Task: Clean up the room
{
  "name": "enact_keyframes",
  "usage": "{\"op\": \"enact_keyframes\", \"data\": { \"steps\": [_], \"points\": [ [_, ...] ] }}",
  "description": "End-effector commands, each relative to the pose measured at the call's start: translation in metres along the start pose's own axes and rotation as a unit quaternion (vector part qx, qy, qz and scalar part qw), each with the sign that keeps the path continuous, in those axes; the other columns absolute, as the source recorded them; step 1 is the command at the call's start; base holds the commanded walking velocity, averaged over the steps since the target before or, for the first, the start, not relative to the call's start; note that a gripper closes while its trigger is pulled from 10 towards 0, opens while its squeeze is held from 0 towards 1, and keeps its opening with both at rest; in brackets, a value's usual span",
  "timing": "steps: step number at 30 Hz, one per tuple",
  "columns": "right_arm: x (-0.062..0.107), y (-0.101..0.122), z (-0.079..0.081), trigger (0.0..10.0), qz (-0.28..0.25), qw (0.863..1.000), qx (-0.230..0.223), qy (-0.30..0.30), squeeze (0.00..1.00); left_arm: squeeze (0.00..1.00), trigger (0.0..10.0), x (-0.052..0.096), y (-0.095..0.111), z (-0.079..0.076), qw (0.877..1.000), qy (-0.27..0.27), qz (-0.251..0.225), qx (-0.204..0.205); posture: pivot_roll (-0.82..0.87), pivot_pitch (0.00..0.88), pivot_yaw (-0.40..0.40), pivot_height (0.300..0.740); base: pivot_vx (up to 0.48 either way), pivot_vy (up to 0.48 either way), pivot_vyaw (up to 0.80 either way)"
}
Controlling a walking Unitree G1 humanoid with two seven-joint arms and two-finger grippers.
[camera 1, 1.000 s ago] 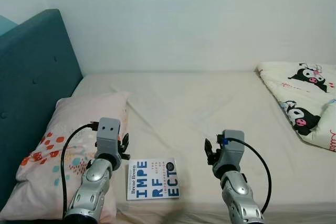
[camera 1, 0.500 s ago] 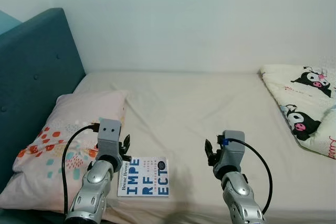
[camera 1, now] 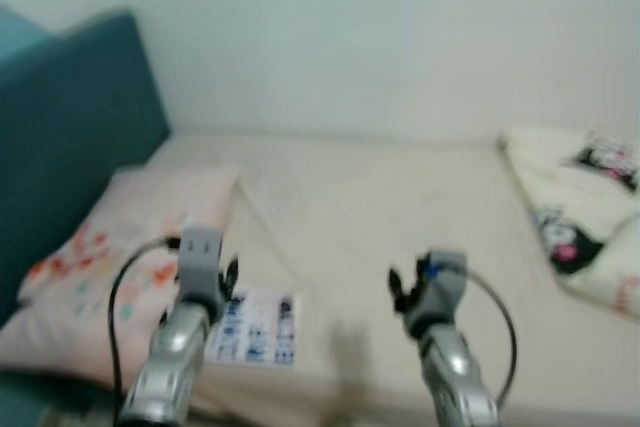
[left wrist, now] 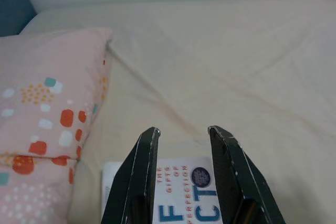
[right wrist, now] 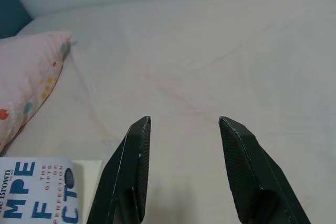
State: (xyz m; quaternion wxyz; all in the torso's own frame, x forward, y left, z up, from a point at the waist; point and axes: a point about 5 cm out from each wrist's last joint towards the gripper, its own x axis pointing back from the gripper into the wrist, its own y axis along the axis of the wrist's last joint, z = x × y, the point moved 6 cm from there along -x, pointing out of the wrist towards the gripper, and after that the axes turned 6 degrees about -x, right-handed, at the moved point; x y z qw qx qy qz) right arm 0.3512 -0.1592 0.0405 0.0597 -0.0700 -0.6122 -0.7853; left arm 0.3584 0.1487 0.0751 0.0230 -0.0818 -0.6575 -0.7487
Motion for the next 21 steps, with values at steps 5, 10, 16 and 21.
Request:
{"op": "enact_keyframes", "data": {
  "steps": [5, 10, 16, 21],
  "points": [
    [0.0011, -0.0024, 0.0017, 10.0, 0.007, 1.000, -0.011, 0.003, 0.00, 0.00, 10.0, 0.0015, -0.0114, -0.0011, 0.999, -0.014, 0.039, 0.006, 0.08, 0.000, 0.014, 0.740, 0.000, -0.081, 0.00],
    [0.0009, -0.0020, 0.0027, 10.0, 0.007, 1.000, -0.015, 0.004, 0.00, 0.00, 10.0, 0.0016, -0.0122, -0.0037, 0.999, -0.027, 0.043, 0.007, 0.08, 0.000, 0.018, 0.740, 0.000, 0.480, 0.00],
    [0.0014, -0.0026, 0.0014, 10.0, 0.007, 1.000, -0.021, 0.002, 0.00, 0.00, 10.0, 0.0004, -0.0104, 0.0005, 0.999, -0.019, 0.040, -0.017, 0.09, 0.000, 0.029, 0.740, 0.000, 0.400, 0.00],
    [0.0027, -0.0033, -0.0013, 10.0, 0.007, 1.000, -0.017, -0.004, 0.00, 0.00, 10.0, -0.0002, -0.0071, -0.0019, 0.999, -0.024, 0.030, -0.020, 0.08, 0.001, 0.030, 0.740, 0.000, 0.000, 0.00]
  ]
}}
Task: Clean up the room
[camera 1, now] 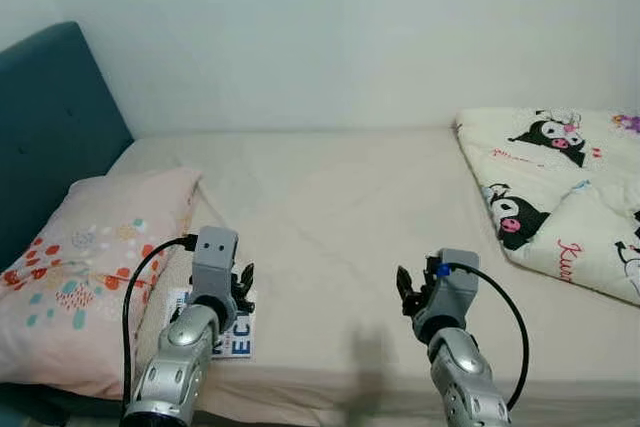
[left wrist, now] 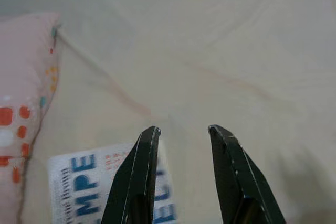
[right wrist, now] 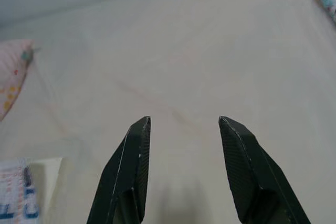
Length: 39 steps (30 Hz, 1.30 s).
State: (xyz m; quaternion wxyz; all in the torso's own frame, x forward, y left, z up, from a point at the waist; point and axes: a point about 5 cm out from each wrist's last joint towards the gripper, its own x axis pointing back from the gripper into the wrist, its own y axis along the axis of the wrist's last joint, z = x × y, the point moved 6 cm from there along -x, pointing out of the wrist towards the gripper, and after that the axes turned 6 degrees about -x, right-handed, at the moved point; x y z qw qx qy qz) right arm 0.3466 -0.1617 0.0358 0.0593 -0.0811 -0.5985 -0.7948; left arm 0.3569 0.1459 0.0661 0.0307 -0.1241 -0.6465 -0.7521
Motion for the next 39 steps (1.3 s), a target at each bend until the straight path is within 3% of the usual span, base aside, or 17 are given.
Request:
{"op": "enact_keyframes", "data": {
  "steps": [1, 28, 39],
  "points": [
    [-0.0006, 0.0012, 0.0018, 10.0, 0.000, 1.000, 0.002, 0.002, 0.00, 0.00, 10.0, 0.0001, 0.0023, 0.0016, 1.000, 0.001, -0.006, -0.007, 0.08, 0.001, 0.030, 0.740, 0.000, 0.000, 0.00],
    [0.0053, -0.0022, -0.0010, 10.0, 0.001, 0.999, 0.038, -0.002, 0.00, 0.00, 10.0, 0.0001, 0.0046, -0.0031, 1.000, 0.003, -0.023, 0.003, 0.06, 0.012, 0.025, 0.740, 0.000, 0.000, 0.00],
    [0.0064, -0.0037, 0.0005, 10.0, 0.002, 0.999, 0.038, -0.001, 0.00, 0.00, 10.0, 0.0010, 0.0052, -0.0039, 1.000, -0.001, -0.024, 0.004, 0.06, 0.006, 0.029, 0.740, 0.000, -0.465, 0.00]
  ]
}}
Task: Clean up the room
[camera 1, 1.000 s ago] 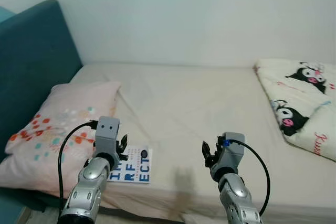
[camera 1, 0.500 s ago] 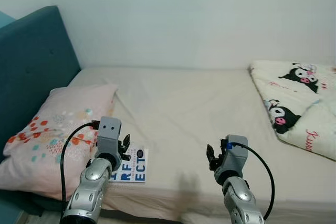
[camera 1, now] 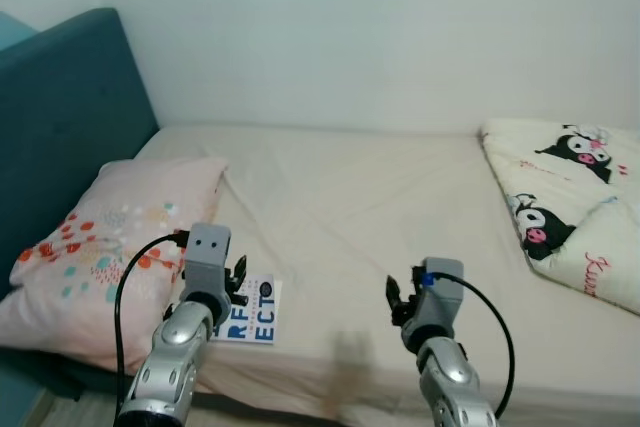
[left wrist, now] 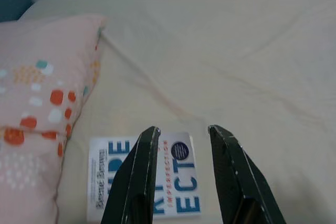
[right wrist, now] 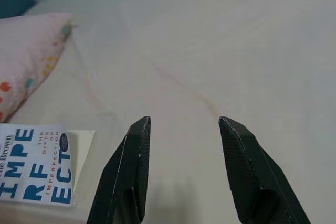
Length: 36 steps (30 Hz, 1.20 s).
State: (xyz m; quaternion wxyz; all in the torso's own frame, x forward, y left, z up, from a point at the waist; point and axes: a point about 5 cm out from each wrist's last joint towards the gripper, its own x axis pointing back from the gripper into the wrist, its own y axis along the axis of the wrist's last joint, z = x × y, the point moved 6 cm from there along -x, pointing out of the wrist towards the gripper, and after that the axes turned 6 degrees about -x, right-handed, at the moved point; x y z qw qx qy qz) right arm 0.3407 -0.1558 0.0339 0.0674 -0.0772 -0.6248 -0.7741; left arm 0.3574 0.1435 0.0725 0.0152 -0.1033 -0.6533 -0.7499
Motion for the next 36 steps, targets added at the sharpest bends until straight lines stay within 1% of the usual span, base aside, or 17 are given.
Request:
{"op": "enact_keyframes", "data": {
  "steps": [1, 8, 15, 36],
  "points": [
    [0.0012, 0.0003, -0.0043, 10.0, 0.000, 1.000, 0.003, -0.006, 0.00, 0.00, 10.0, 0.0006, -0.0015, -0.0024, 1.000, -0.006, 0.002, -0.001, 0.06, 0.006, 0.029, 0.740, 0.000, -0.480, 0.00],
    [0.0025, -0.0013, -0.0055, 10.0, 0.004, 1.000, -0.009, -0.005, 0.00, 0.00, 10.0, 0.0020, -0.0029, -0.0024, 1.000, -0.008, 0.005, -0.001, 0.06, 0.004, 0.033, 0.740, 0.000, -0.480, 0.00],
    [0.0022, 0.0004, -0.0088, 10.0, 0.001, 1.000, -0.008, -0.015, 0.00, 0.00, 10.0, 0.0021, -0.0035, -0.0031, 1.000, -0.010, 0.007, -0.003, 0.06, 0.004, 0.038, 0.740, 0.000, -0.480, 0.66],
    [0.0031, 0.0009, -0.0129, 10.0, 0.001, 0.999, -0.020, -0.027, 0.00, 0.00, 10.0, 0.0003, -0.0018, -0.0044, 1.000, -0.017, 0.008, -0.007, 0.06, 0.014, 0.050, 0.740, 0.000, -0.480, 0.00]
  ]
}}
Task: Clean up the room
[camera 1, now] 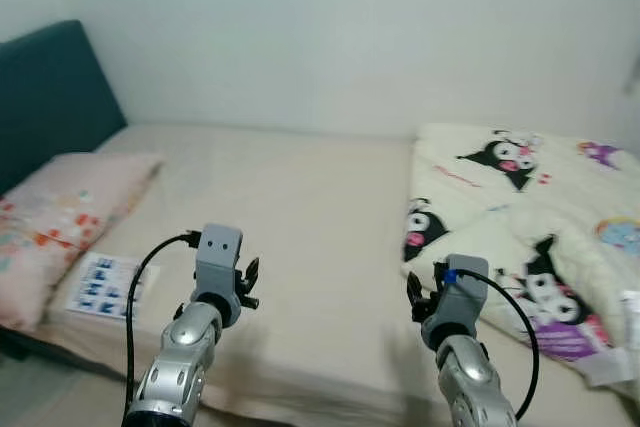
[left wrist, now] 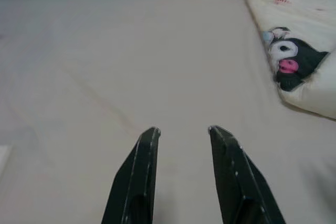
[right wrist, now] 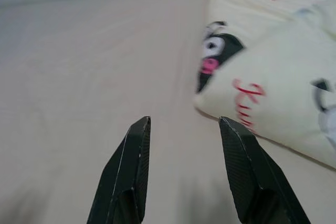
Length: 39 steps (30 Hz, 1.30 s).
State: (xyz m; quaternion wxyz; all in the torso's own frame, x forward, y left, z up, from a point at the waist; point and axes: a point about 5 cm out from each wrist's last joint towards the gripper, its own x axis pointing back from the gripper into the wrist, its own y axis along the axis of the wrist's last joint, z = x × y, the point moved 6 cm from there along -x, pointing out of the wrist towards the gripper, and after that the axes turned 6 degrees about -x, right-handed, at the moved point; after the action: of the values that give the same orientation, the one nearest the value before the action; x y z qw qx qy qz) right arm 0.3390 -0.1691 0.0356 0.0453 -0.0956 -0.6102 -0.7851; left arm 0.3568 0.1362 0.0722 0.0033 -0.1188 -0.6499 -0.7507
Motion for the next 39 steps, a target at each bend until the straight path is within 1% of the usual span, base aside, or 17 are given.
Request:
{"op": "enact_keyframes", "data": {
  "steps": [1, 10, 11, 14, 17, 22, 27, 35, 39],
  "points": [
    [0.0010, -0.0032, -0.0004, 10.0, 0.007, 1.000, 0.002, -0.001, 0.00, 0.00, 10.0, 0.0006, -0.0025, 0.0028, 1.000, 0.002, 0.006, -0.002, 0.06, 0.014, 0.050, 0.740, 0.000, -0.480, 0.00],
    [0.0023, -0.0050, -0.0046, 10.0, 0.011, 1.000, -0.007, -0.012, 0.00, 0.00, 10.0, 0.0003, -0.0021, 0.0022, 1.000, -0.001, 0.007, -0.003, 0.06, 0.015, 0.053, 0.740, 0.000, -0.480, 0.00],
    [0.0022, -0.0062, -0.0059, 10.0, 0.015, 1.000, -0.013, -0.015, 0.00, 0.00, 10.0, -0.0001, -0.0019, 0.0020, 1.000, -0.001, 0.007, -0.002, 0.06, 0.017, 0.055, 0.740, 0.000, -0.480, -0.80],
    [0.0021, -0.0062, -0.0061, 10.0, 0.015, 1.000, -0.013, -0.015, 0.00, 0.00, 10.0, -0.0002, -0.0019, 0.0020, 1.000, -0.001, 0.007, -0.002, 0.06, 0.017, 0.055, 0.740, 0.000, -0.480, -0.80],
    [0.0020, -0.0035, -0.0069, 10.0, 0.009, 1.000, -0.004, -0.016, 0.00, 0.00, 10.0, -0.0008, -0.0018, 0.0015, 1.000, -0.002, 0.007, -0.002, 0.05, 0.019, 0.058, 0.740, 0.000, -0.480, 0.00],
    [0.0020, -0.0030, -0.0068, 10.0, 0.008, 1.000, -0.005, -0.016, 0.00, 0.00, 10.0, -0.0019, -0.0013, 0.0022, 1.000, -0.001, 0.008, -0.008, 0.06, 0.022, 0.056, 0.740, 0.000, 0.000, 0.00],
    [0.0019, -0.0024, -0.0061, 10.0, 0.009, 1.000, -0.006, -0.016, 0.00, 0.00, 10.0, -0.0038, -0.0038, 0.0027, 1.000, -0.002, 0.021, 0.002, 0.06, 0.022, 0.054, 0.740, 0.000, 0.480, 0.00],
    [0.0025, -0.0012, -0.0073, 10.0, 0.006, 1.000, -0.006, -0.018, 0.00, 0.00, 10.0, -0.0050, -0.0025, 0.0044, 1.000, 0.002, 0.017, -0.001, 0.05, 0.020, 0.056, 0.740, 0.000, 0.469, 0.00],
    [0.0028, 0.0005, -0.0089, 10.0, 0.001, 1.000, -0.005, -0.020, 0.00, 0.00, 10.0, -0.0056, 0.0017, 0.0034, 1.000, 0.002, 0.005, -0.003, 0.05, 0.018, 0.056, 0.740, 0.000, 0.000, 0.00]
  ]
}}
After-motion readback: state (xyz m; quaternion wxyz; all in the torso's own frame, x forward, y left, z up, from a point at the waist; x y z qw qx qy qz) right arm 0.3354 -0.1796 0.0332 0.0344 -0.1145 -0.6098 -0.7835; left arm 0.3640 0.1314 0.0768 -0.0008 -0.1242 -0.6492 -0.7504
